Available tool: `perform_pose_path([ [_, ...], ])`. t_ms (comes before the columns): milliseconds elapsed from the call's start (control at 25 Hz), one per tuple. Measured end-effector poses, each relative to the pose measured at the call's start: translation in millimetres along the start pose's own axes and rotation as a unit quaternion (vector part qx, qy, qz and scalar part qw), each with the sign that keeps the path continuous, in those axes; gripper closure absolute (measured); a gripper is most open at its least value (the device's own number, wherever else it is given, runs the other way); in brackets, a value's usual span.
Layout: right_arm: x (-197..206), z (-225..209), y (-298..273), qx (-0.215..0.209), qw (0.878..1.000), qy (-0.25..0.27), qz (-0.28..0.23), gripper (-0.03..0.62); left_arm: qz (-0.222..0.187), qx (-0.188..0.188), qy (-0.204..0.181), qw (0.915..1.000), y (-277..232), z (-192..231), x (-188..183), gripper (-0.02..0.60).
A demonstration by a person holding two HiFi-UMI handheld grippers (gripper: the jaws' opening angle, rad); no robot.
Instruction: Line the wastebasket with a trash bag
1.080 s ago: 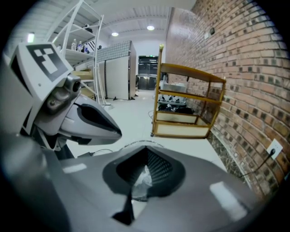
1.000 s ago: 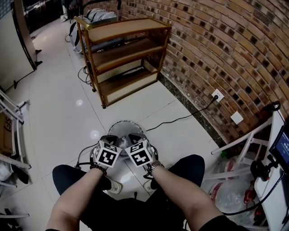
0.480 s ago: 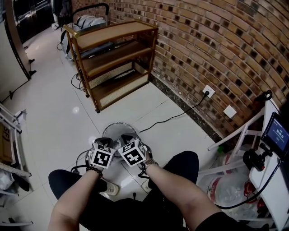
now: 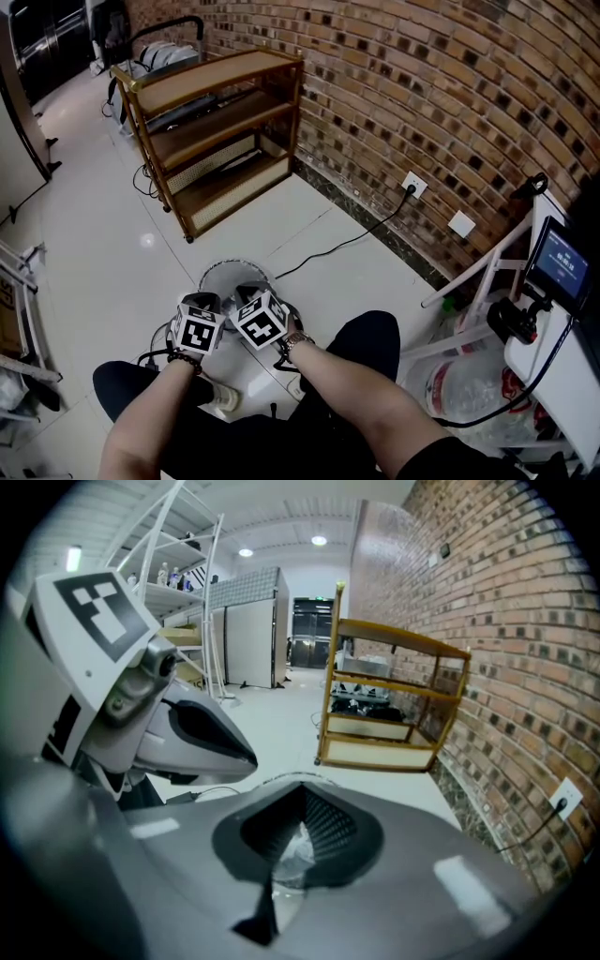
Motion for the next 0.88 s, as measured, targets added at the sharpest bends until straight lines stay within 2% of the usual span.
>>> perform_pose_path([
  [880, 6.9, 2.2, -6.7, -0.02, 1.0, 0.007, 0.02, 0.594, 0.0, 0.005, 0.007, 1.0, -4.8, 1.5, 4.4, 0.578],
])
Point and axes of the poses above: the fingertips, and each gripper's own axes: y backward along the fingers, z to its left, x out of its underside, the point moved 5 cm from there along y, backward along the fingers, and after that the axes turned 3 degrees about x, right-handed, at the moved point
